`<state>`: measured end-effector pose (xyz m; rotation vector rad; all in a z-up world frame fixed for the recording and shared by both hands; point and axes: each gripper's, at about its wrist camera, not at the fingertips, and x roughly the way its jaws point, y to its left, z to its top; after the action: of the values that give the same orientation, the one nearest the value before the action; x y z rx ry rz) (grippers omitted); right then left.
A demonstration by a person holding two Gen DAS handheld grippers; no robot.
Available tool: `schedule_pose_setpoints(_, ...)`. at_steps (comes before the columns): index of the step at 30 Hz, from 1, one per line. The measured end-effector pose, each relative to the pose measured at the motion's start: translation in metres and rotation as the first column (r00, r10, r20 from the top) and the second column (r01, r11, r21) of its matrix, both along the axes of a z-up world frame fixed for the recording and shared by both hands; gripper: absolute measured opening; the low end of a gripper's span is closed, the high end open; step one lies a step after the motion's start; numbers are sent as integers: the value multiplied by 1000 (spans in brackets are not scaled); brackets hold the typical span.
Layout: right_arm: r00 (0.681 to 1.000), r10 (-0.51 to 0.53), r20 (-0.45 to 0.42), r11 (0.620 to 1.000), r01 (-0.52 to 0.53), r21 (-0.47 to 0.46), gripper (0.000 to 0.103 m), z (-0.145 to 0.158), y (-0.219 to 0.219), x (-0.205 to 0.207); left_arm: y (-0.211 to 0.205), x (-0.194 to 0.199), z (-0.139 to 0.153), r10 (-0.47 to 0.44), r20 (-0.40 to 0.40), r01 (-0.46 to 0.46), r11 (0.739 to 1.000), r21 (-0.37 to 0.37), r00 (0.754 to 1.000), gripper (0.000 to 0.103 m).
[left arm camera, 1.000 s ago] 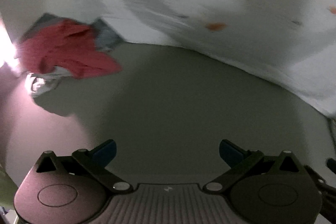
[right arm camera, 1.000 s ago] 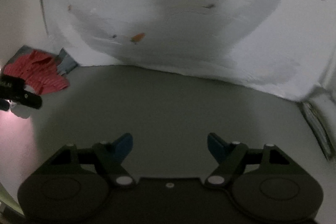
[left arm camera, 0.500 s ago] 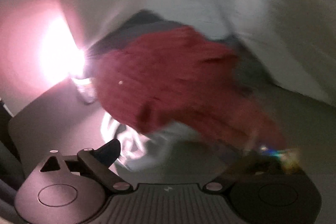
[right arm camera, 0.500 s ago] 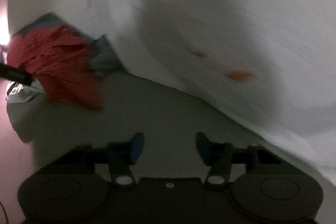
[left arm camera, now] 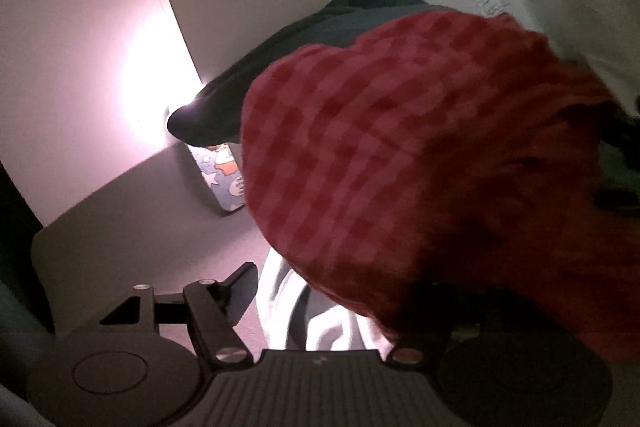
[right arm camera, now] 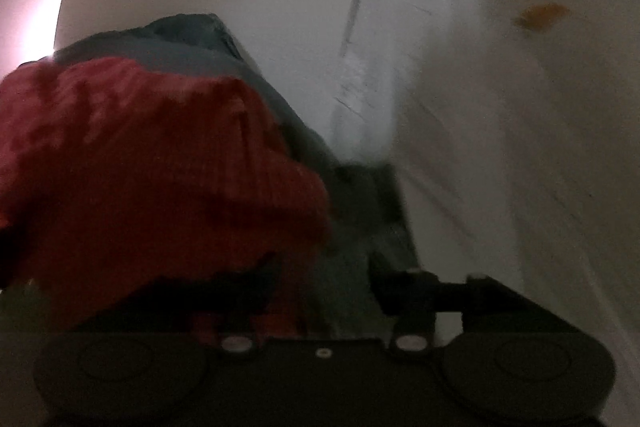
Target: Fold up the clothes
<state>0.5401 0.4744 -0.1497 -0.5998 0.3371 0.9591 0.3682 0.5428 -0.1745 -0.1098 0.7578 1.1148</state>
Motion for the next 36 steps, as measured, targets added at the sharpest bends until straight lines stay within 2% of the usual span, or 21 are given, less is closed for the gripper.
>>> schedule_pose_setpoints(2, 1000, 12, 21, 1000, -12, -7, 49, -5, 18, 8, 1, 6, -1, 39, -26, -38, 997, 61, 999, 71)
schedule_pose_setpoints(3, 999, 4, 37, 1000, -4, -1, 36, -6, 24, 11, 3, 9, 0, 68, -29, -65, 993, 94, 997, 71)
schedule_pose_setpoints(4, 999, -3, 54, 1000, 3, 5, 6, -6, 29, 14, 4, 11, 4, 101, -24, -98, 988, 116, 995, 72)
schedule_pose_setpoints(5, 998, -30, 63, 999, 29, 19, 5, -4, 29, 16, 6, 13, 8, 135, -18, -131, 982, 138, 991, 77)
schedule_pose_setpoints(7, 994, -90, 65, 992, 83, 99, 7, 15, 7, 14, 9, 16, 21, 178, 17, -178, 968, 178, 984, 84)
schedule_pose_setpoints(9, 986, -141, 84, 978, 125, 167, 7, 36, -18, 6, 10, 18, 36, 200, 67, -210, 954, 215, 978, 86)
schedule_pose_setpoints(12, 967, -193, 166, 963, 154, 220, 7, 68, -60, -18, -7, 26, 67, 163, 87, -181, 939, 292, 983, 86)
schedule_pose_setpoints(15, 936, -263, 234, 939, 193, 284, 7, 109, -114, -46, -43, 25, 116, 91, 171, -150, 917, 370, 981, 88)
schedule_pose_setpoints(18, 896, -344, 281, 905, 237, 354, 9, 151, -175, -72, -89, 16, 167, -2, 252, -121, 874, 470, 968, 92)
schedule_pose_setpoints(20, 860, -401, 314, 875, 259, 410, 12, 180, -221, -97, -126, 6, 203, -66, 312, -116, 841, 529, 948, 92)
schedule_pose_setpoints(22, 822, -459, 336, 839, 277, 469, 12, 200, -269, -126, -162, -8, 233, -126, 374, -111, 827, 551, 919, 92)
schedule_pose_setpoints(24, 780, -516, 353, 799, 291, 527, 16, 221, -317, -155, -200, -26, 260, -186, 431, -97, 826, 556, 883, 92)
schedule_pose_setpoints(26, 735, -572, 364, 755, 299, 583, 28, 242, -365, -184, -241, -50, 282, -239, 483, -80, 831, 551, 842, 93)
schedule_pose_setpoints(27, 711, -599, 367, 733, 302, 610, 38, 252, -389, -199, -260, -62, 288, -265, 499, -55, 841, 538, 825, 93)
schedule_pose_setpoints(28, 687, -626, 370, 709, 303, 637, 43, 263, -412, -213, -279, -74, 294, -289, 516, -30, 851, 524, 807, 95)
schedule_pose_setpoints(30, 649, -667, 366, 671, 309, 674, 47, 277, -460, -242, -317, -100, 306, -334, 547, 23, 867, 498, 768, 97)
schedule_pose_setpoints(33, 632, -692, 349, 659, 356, 662, 52, 272, -528, -285, -382, -151, 311, -376, 543, 115, 884, 454, 750, 99)
schedule_pose_setpoints(35, 625, -703, 338, 662, 403, 632, 52, 263, -570, -314, -414, -171, 301, -404, 506, 183, 884, 431, 762, 99)
schedule_pose_setpoints(36, 628, -705, 329, 667, 432, 607, 52, 258, -586, -326, -431, -177, 293, -413, 478, 222, 887, 406, 775, 99)
